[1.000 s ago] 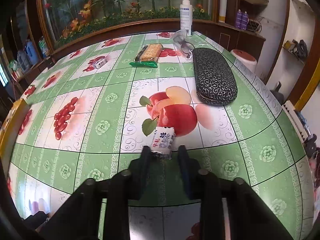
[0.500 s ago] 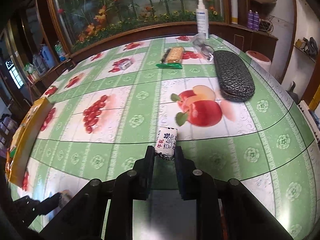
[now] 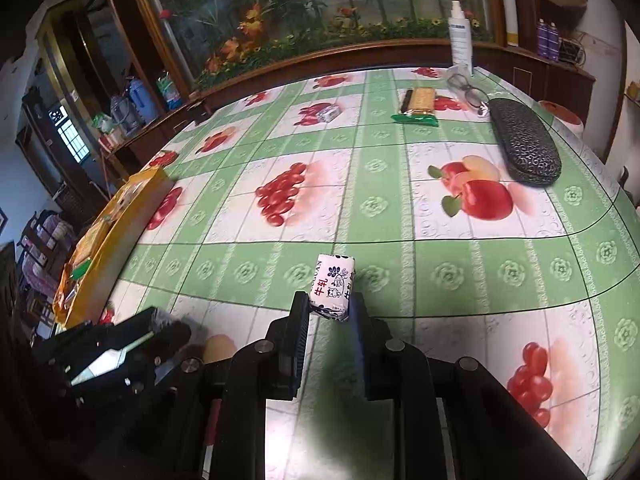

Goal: Organize snacks
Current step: 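Carry the snack bar and the white carton into the yellow tray and release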

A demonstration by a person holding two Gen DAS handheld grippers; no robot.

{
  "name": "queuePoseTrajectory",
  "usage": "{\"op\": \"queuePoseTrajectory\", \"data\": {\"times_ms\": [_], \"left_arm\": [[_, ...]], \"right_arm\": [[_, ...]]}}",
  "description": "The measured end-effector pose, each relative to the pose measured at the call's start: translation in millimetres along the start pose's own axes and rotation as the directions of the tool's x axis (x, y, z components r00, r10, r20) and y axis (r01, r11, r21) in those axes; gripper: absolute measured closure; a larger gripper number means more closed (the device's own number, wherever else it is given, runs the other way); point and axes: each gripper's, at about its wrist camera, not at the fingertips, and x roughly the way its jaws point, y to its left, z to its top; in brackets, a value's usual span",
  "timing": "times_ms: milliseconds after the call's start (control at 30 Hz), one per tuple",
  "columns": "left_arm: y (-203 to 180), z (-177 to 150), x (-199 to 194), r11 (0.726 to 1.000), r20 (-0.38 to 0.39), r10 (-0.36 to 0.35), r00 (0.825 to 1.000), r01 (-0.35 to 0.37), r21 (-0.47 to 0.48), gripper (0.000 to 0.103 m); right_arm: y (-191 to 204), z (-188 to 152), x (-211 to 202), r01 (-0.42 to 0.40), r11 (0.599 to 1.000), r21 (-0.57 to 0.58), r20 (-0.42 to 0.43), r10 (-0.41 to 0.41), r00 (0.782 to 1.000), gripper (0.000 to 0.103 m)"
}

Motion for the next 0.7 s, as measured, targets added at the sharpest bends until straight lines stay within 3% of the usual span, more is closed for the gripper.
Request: {"op": "queuePoseTrajectory", "data": {"times_ms": [700], "left_arm": [[84,2,-25,0.980,0.054,0.149,0.987,-0.140,-0.139,0.073]], "right_arm": [[97,4,0,-0.131,0.977,-0.168,-0.009,0.131,0.991,0.082]]}}
